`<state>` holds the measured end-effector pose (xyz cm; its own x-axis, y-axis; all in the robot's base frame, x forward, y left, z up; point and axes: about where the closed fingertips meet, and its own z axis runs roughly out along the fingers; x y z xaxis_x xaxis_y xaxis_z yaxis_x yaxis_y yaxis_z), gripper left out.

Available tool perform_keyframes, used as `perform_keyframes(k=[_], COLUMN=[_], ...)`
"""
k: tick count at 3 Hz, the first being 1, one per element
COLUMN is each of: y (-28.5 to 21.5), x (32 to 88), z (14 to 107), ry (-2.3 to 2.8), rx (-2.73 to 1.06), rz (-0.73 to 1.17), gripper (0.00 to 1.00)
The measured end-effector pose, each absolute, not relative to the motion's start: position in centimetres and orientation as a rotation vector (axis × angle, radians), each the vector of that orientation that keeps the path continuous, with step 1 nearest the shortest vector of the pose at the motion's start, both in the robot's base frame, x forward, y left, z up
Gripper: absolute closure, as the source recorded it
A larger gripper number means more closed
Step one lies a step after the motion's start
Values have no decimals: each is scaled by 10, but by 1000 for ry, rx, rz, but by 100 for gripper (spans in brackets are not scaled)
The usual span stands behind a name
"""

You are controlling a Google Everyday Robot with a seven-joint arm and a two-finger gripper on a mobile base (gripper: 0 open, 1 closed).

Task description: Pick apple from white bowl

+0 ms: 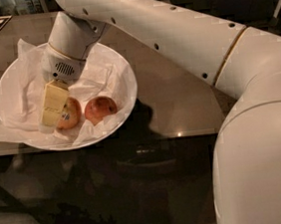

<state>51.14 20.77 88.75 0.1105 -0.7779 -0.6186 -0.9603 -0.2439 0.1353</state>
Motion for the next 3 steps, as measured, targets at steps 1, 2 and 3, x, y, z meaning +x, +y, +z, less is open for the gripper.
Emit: perform_keyframes(k=[1, 2, 3], y=[192, 177, 176], x=[516, 516, 516], z=[874, 860, 858], ry=[1716, 1711, 1713], rx=[-2082, -2076, -2076], rz=[804, 750, 750], gripper=[0, 0, 0])
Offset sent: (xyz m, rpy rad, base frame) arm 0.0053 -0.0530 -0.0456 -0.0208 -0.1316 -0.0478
